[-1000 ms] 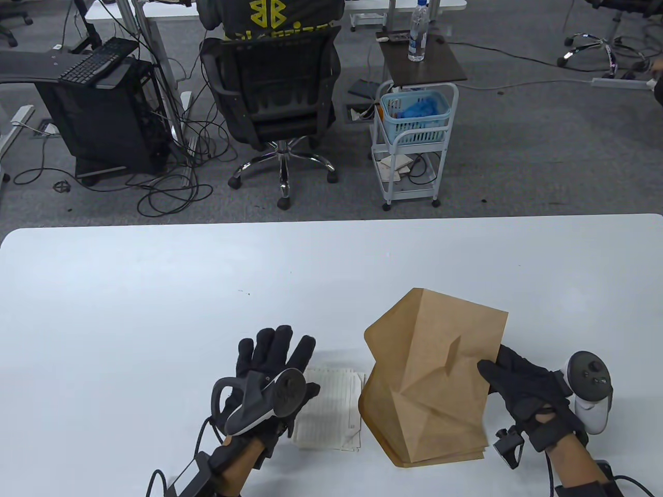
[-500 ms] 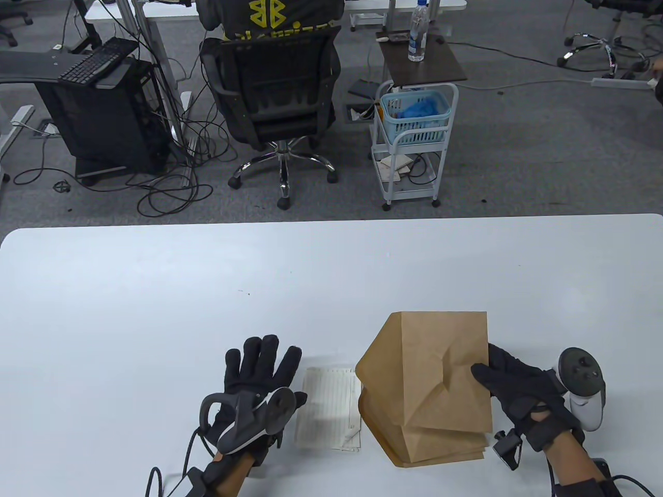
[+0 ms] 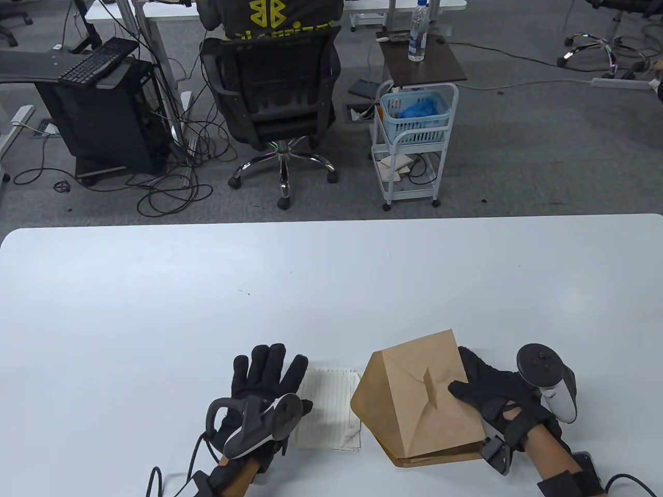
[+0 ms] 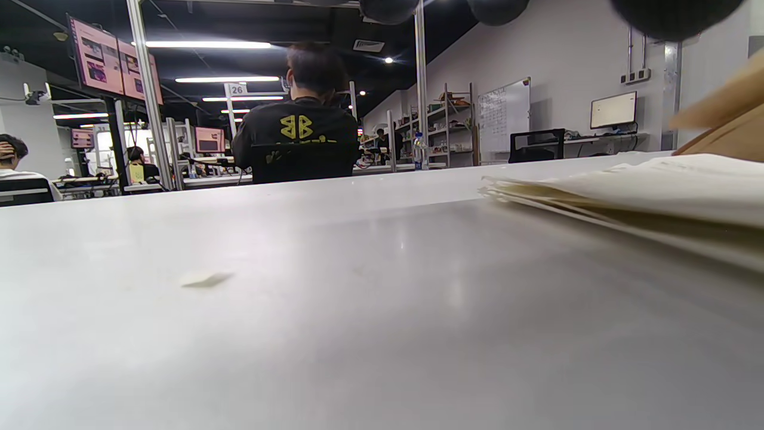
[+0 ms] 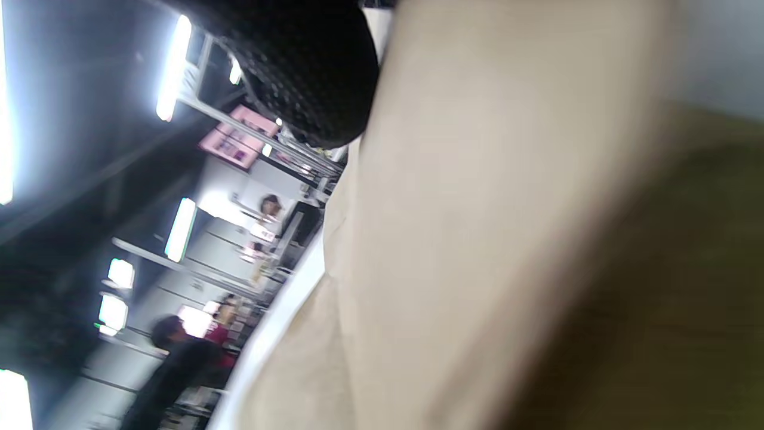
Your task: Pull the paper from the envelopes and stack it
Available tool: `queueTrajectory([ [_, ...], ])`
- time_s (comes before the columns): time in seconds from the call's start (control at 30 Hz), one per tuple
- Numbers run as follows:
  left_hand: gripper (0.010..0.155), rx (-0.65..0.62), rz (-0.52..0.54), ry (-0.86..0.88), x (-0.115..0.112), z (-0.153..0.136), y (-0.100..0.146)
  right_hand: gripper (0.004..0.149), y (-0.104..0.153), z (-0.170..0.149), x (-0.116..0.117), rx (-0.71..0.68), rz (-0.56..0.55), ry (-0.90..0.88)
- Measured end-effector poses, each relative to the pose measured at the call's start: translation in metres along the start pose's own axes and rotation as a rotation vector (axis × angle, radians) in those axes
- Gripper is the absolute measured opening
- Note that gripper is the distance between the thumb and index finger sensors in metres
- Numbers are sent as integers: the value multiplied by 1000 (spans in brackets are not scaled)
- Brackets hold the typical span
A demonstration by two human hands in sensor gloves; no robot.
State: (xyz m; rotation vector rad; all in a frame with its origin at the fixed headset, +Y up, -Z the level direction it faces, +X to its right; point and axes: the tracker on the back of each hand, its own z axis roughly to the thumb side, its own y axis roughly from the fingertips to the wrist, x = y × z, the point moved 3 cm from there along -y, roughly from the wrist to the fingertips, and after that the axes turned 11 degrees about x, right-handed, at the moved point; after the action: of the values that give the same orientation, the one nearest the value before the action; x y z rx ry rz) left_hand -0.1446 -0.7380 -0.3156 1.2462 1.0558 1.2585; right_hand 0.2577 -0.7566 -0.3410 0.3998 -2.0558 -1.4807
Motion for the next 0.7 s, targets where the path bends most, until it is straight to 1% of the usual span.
queueTrajectory([
  [0.07,76,-2,3,-2,0,1,0,80,2,5,4,-4,-87,191],
  [0.17,76,-4,4,1,0,1,0,84,5,13,10,-31,-191,403],
  [0.27,76,-8,3,-3,0,2,0,82,8,21,17,-65,-272,534],
  [0.33,76,-9,1,-5,-1,3,1,76,8,23,22,-70,-292,602],
  [0.4,76,-9,2,-6,0,3,1,77,11,27,26,-75,-361,717],
  [0.43,75,-9,2,-6,0,3,1,75,11,28,28,-84,-377,759],
  [0.5,75,-11,1,-5,-1,4,1,65,11,30,34,-68,-401,867],
  [0.6,75,-13,0,-8,-1,4,1,60,8,27,40,-14,-401,978],
  [0.63,75,-13,1,-8,-1,4,1,55,6,25,41,5,-390,991],
  [0.7,75,-14,3,-6,-1,5,1,52,5,24,42,-6,-382,952],
])
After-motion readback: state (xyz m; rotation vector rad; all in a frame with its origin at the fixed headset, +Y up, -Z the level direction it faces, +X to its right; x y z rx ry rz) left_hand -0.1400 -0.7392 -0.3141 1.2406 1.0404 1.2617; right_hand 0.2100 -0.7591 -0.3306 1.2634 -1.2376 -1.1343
